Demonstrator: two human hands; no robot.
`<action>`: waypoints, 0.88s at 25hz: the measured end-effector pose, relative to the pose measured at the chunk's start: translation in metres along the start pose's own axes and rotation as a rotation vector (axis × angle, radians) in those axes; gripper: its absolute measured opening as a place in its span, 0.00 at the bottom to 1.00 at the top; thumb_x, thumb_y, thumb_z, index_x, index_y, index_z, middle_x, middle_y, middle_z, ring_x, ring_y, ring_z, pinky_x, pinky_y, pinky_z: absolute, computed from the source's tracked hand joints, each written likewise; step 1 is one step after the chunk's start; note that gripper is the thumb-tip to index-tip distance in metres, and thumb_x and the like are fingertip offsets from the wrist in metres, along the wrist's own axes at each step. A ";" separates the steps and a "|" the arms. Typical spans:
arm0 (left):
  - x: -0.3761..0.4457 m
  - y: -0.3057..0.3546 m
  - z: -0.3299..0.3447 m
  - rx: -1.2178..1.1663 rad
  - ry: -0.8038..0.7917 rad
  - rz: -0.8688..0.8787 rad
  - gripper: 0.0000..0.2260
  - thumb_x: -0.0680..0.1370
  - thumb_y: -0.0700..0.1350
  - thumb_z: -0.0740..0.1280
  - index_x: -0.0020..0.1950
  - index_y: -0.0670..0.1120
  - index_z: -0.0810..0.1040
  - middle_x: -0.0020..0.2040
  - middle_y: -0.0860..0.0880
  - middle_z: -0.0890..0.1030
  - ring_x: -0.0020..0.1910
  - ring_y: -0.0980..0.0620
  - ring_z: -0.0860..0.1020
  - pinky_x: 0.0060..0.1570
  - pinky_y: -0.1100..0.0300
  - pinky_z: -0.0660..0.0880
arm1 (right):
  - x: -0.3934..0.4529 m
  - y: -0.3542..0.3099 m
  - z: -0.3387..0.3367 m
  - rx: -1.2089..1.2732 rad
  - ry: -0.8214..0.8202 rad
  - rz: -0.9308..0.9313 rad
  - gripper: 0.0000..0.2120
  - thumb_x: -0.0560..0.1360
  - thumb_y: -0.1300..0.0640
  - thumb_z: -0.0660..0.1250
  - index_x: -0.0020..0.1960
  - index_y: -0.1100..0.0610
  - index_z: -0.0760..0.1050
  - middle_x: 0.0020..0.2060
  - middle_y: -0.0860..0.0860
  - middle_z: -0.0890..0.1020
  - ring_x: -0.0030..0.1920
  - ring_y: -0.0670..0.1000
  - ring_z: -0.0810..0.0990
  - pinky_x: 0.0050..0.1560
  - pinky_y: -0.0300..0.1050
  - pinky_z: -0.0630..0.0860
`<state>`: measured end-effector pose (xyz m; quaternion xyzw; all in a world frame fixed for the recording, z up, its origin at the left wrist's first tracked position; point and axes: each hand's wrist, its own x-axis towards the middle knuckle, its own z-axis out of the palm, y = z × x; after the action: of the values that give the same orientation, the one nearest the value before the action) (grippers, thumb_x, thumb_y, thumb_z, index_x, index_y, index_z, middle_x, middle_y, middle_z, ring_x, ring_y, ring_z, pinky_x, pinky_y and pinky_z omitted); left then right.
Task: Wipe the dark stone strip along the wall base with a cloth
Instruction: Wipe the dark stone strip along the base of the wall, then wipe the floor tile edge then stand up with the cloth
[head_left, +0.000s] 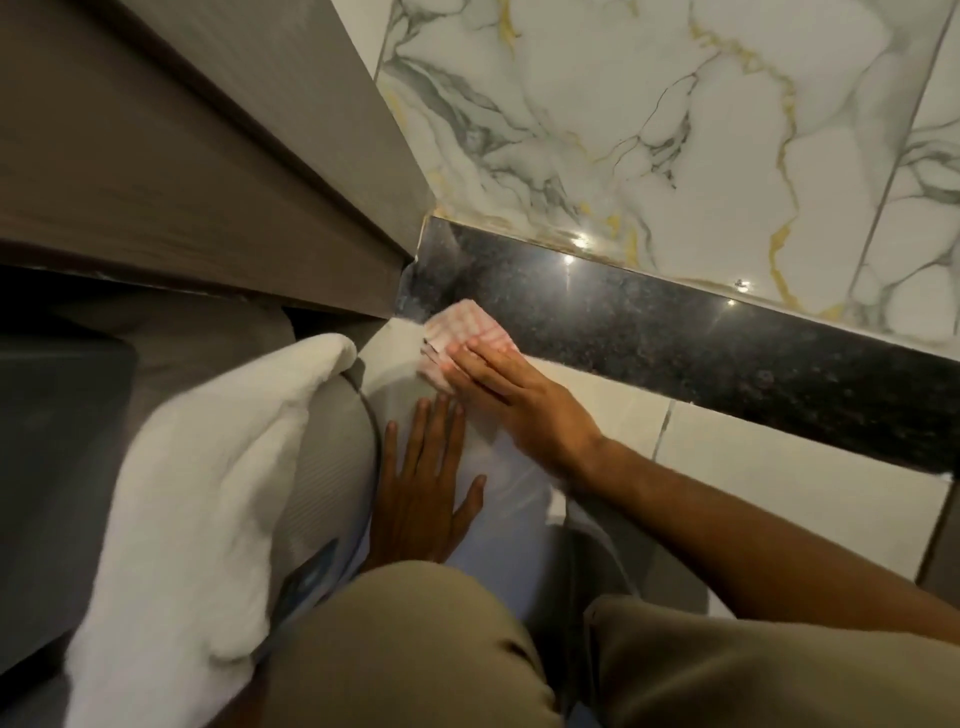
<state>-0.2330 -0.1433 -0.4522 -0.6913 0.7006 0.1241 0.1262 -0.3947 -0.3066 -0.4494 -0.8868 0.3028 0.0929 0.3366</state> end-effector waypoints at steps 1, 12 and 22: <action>-0.010 0.002 -0.008 0.015 -0.023 -0.001 0.35 0.88 0.62 0.56 0.89 0.41 0.64 0.89 0.36 0.66 0.88 0.35 0.66 0.82 0.28 0.70 | -0.016 -0.001 -0.009 0.084 -0.073 0.049 0.31 0.89 0.54 0.60 0.89 0.46 0.54 0.91 0.48 0.53 0.91 0.53 0.51 0.90 0.52 0.56; -0.150 0.054 -0.268 -0.255 -0.083 -0.172 0.38 0.90 0.66 0.40 0.90 0.44 0.65 0.90 0.37 0.65 0.89 0.35 0.64 0.84 0.31 0.68 | -0.139 -0.176 -0.219 0.412 0.139 0.441 0.31 0.89 0.58 0.64 0.89 0.55 0.56 0.90 0.55 0.58 0.89 0.59 0.60 0.88 0.57 0.60; -0.322 -0.030 -0.422 -0.175 0.007 -0.399 0.33 0.90 0.61 0.52 0.90 0.43 0.64 0.90 0.35 0.63 0.89 0.34 0.64 0.85 0.31 0.68 | -0.204 -0.411 -0.294 0.630 0.052 0.340 0.25 0.90 0.55 0.60 0.86 0.58 0.63 0.84 0.58 0.69 0.83 0.60 0.70 0.84 0.59 0.68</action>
<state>-0.2008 0.0112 0.0560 -0.8249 0.5370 0.1545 0.0853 -0.3227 -0.1594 0.0702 -0.6784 0.4684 0.0270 0.5653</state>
